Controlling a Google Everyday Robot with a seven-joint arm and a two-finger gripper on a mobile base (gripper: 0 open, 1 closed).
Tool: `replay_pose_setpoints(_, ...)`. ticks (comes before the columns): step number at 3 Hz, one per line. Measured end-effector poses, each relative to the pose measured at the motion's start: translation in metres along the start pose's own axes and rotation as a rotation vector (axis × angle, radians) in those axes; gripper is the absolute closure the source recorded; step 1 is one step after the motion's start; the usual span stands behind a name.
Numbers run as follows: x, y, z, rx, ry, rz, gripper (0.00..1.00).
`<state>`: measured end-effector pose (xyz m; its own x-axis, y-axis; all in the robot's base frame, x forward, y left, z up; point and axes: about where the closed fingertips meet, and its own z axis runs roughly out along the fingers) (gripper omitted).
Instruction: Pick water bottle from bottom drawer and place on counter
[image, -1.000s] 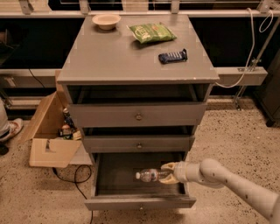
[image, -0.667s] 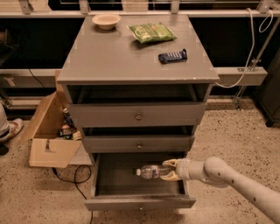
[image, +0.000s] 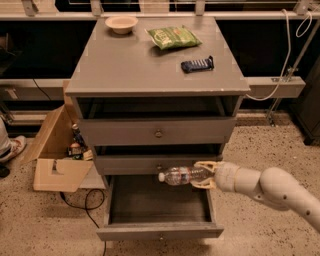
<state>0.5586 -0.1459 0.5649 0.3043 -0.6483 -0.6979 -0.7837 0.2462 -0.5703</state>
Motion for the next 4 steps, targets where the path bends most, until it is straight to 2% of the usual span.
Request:
replay_pose_setpoints(1, -0.039, -0.022, -0.011, -0.021, -0.037, -0.045, 1.00)
replay_pose_setpoints(2, -0.041, -0.022, -0.011, -0.025, -0.039, -0.049, 1.00)
replay_pose_setpoints(3, -0.080, -0.047, -0.016, -0.017, -0.053, -0.154, 1.00)
replay_pose_setpoints(4, -0.130, -0.087, -0.032, 0.015, -0.029, -0.288, 1.00)
